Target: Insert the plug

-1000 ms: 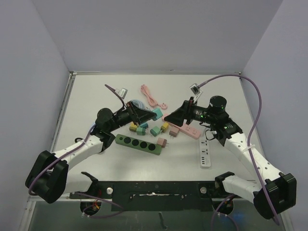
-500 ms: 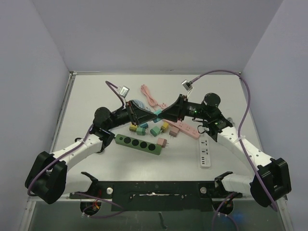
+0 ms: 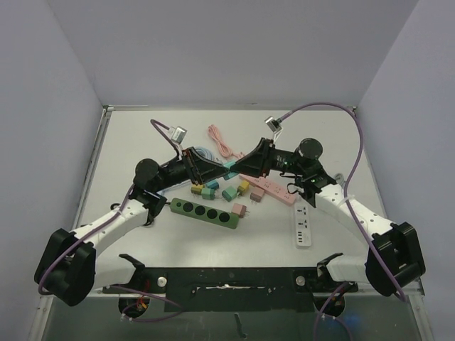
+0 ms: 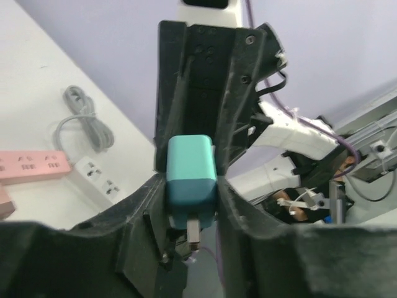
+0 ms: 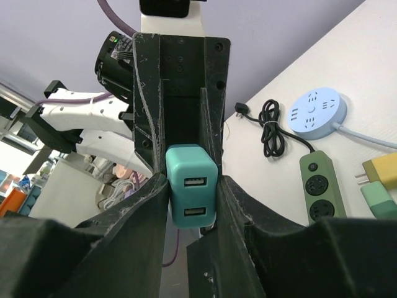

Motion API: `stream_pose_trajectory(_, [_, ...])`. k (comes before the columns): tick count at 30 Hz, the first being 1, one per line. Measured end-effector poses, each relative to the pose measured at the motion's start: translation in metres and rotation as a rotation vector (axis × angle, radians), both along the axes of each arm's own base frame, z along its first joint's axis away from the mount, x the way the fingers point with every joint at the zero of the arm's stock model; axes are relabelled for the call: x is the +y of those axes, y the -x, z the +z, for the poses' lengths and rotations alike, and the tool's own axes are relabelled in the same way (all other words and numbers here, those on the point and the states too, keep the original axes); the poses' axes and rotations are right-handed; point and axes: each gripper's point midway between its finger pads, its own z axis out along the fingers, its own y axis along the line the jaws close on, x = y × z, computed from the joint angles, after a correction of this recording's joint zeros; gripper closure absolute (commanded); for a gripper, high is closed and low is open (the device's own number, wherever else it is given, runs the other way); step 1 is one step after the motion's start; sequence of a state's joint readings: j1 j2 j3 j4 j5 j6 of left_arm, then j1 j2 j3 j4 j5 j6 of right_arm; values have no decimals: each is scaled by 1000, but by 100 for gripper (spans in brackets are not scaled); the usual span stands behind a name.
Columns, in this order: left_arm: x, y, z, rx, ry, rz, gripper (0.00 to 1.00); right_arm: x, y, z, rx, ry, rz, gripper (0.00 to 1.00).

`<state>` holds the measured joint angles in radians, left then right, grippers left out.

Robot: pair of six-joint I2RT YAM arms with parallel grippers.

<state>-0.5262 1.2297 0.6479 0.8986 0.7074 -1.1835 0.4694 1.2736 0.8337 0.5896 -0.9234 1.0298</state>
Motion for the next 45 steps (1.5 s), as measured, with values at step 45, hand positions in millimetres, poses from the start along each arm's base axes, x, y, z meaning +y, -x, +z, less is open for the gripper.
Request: stream_pose_trajectory(45, [164, -48, -110, 66, -719, 738, 27, -123, -125, -230, -128, 840, -32, 98])
